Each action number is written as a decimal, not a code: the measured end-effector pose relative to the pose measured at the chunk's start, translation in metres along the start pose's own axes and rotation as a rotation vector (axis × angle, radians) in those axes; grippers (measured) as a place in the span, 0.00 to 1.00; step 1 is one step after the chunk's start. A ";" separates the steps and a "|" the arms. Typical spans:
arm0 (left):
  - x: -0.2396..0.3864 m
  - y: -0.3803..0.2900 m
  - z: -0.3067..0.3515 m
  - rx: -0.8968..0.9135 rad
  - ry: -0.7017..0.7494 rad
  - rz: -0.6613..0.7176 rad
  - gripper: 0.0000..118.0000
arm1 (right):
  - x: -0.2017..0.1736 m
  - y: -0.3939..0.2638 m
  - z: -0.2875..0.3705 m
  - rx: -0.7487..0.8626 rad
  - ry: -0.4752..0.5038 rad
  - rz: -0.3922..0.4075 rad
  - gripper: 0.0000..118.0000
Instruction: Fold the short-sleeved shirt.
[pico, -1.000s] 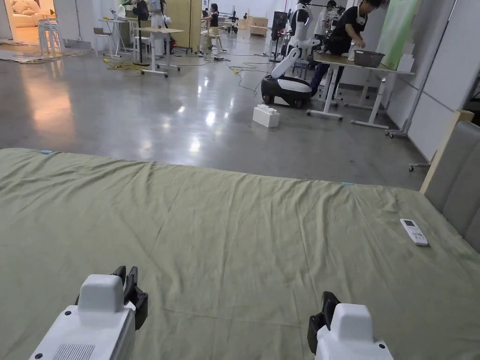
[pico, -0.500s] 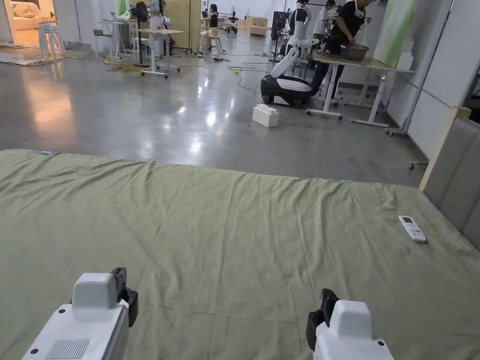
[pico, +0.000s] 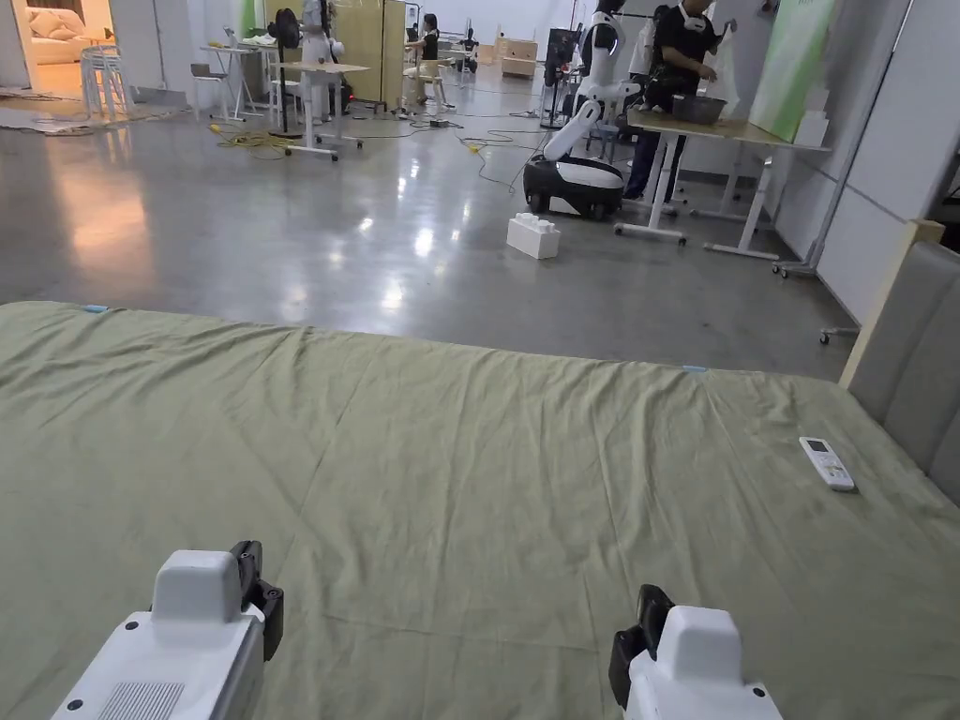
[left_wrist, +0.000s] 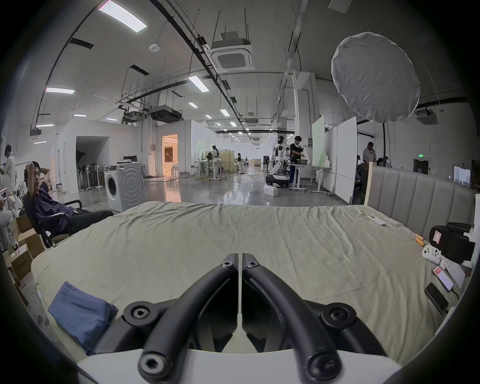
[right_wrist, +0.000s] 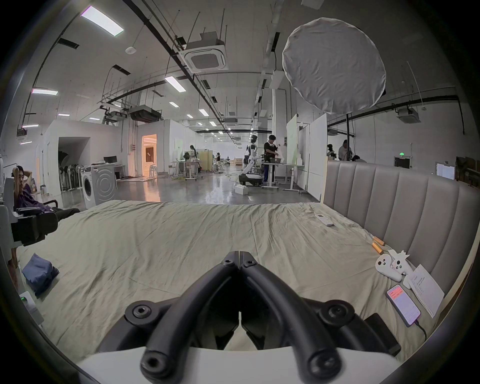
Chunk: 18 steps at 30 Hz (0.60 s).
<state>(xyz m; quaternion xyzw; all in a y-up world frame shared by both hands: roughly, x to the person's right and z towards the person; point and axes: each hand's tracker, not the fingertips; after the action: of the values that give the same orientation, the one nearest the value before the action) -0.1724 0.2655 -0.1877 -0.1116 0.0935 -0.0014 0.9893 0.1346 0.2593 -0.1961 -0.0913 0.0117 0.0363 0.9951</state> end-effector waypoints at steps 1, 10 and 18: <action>0.000 0.000 0.000 0.000 -0.003 0.001 0.02 | 0.000 0.000 0.000 0.001 -0.001 0.001 0.00; -0.005 0.001 0.000 0.019 0.017 0.026 0.12 | 0.001 -0.003 -0.002 -0.021 -0.023 -0.027 0.10; -0.009 0.002 0.001 0.059 0.004 0.012 0.82 | 0.010 -0.003 -0.005 0.004 -0.019 -0.072 0.76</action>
<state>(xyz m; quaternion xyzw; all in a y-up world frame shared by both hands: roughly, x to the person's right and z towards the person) -0.1807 0.2675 -0.1854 -0.0820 0.0960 0.0014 0.9920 0.1443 0.2562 -0.2009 -0.0892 -0.0008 0.0011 0.9960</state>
